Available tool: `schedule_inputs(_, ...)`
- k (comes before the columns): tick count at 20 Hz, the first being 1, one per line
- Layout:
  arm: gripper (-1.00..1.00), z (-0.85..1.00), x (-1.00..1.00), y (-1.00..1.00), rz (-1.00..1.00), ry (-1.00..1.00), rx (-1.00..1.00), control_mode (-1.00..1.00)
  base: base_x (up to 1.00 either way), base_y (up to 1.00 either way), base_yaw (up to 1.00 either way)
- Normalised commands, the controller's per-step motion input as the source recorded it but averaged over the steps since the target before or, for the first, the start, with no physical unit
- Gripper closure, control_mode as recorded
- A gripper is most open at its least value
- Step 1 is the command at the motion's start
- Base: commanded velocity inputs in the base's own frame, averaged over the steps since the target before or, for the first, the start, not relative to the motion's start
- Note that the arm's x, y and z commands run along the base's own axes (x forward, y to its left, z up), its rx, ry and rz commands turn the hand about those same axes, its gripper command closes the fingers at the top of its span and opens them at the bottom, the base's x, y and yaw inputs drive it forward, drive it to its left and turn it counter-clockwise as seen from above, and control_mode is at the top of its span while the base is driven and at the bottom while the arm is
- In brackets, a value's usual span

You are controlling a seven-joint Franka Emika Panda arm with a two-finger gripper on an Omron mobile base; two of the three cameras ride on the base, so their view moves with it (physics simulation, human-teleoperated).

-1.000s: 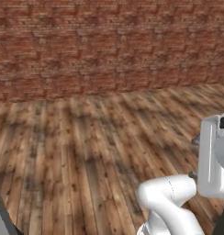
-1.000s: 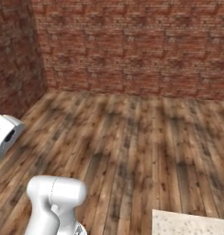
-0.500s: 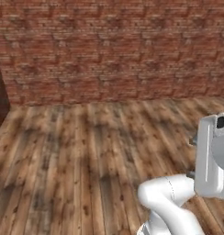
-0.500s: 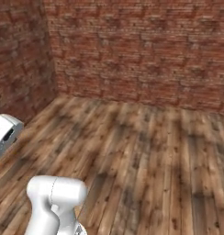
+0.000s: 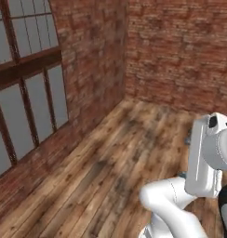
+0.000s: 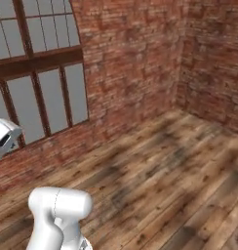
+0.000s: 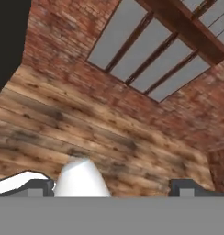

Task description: Take the potato and fish from the highest rack and move them to the second highest rack where the carrot and garlic are located, to maximize freezer space. Close the freezer door after rearranging.

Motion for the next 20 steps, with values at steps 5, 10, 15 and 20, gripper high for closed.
schedule_inputs(5,-1.0,0.0,0.0,0.0,0.0,0.0,0.0,1.0,0.24,0.6,1.0)
schedule_inputs(10,-1.0,0.0,0.0,0.0,0.0,0.0,0.0,1.0,0.31,0.44,1.0)
schedule_inputs(15,-1.0,0.0,0.0,0.0,0.0,0.0,0.0,1.0,0.15,0.46,0.98)
schedule_inputs(20,-1.0,0.0,0.0,0.0,0.0,0.0,0.0,1.0,-0.03,0.66,0.7)
